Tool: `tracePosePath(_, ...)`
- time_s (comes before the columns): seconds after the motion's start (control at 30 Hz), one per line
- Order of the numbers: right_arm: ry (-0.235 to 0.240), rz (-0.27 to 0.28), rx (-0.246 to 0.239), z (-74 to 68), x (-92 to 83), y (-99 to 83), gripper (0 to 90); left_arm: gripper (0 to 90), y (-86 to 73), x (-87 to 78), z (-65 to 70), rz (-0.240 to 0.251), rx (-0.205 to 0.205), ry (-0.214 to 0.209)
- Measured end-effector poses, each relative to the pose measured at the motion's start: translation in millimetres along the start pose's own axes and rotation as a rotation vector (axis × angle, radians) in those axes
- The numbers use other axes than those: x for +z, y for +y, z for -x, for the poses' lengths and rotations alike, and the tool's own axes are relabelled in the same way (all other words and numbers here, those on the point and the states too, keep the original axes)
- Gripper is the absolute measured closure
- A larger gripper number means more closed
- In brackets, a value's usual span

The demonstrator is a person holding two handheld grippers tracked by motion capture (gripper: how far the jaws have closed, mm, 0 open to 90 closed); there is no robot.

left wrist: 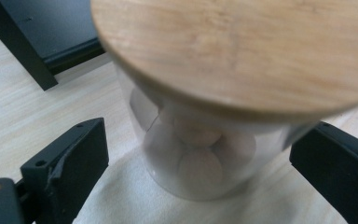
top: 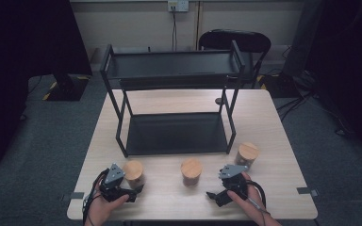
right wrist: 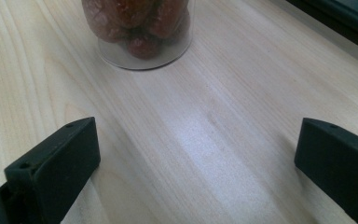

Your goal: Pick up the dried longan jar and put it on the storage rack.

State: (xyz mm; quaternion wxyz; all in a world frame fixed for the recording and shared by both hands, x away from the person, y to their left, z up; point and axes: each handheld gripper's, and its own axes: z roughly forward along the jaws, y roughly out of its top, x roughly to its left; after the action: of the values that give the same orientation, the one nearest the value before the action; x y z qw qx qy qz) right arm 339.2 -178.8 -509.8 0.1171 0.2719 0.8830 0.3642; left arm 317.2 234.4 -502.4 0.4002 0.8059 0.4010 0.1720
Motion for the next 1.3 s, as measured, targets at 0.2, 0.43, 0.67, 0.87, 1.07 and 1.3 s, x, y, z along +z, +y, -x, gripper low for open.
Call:
tracePosePath(0.2, -0.001, 0.000, 0.000, -0.1, 0.0, 0.0, 0.0, 7.1, 3.4, 3.1, 0.6, 0.009, 0.000, -0.002)
tracePosePath(0.43, -0.005, 0.000, 0.005, -0.6, 0.3, 0.3, 0.0, 11.9, 6.9, 5.4, 1.0, 0.038, -0.002, -0.005)
tracePosePath(0.67, -0.005, 0.000, 0.006, -0.6, 0.3, 0.4, 0.0, 15.0, 8.0, 9.6, 3.2, 0.037, 0.006, -0.005)
tracePosePath(0.87, -0.005, 0.000, 0.006, -0.6, 0.3, 0.3, 0.0, 20.1, 9.1, 11.3, 4.5, 0.042, 0.017, 0.006)
tracePosePath(1.07, -0.005, 0.000, 0.006, -0.6, 0.3, 0.3, 0.0, 25.5, 10.7, 11.4, 4.9, 0.041, 0.019, 0.025)
tracePosePath(1.3, -0.005, 0.000, 0.006, -0.6, 0.3, 0.4, 0.0, 26.0, 13.5, 11.7, 7.9, 0.028, 0.029, 0.042)
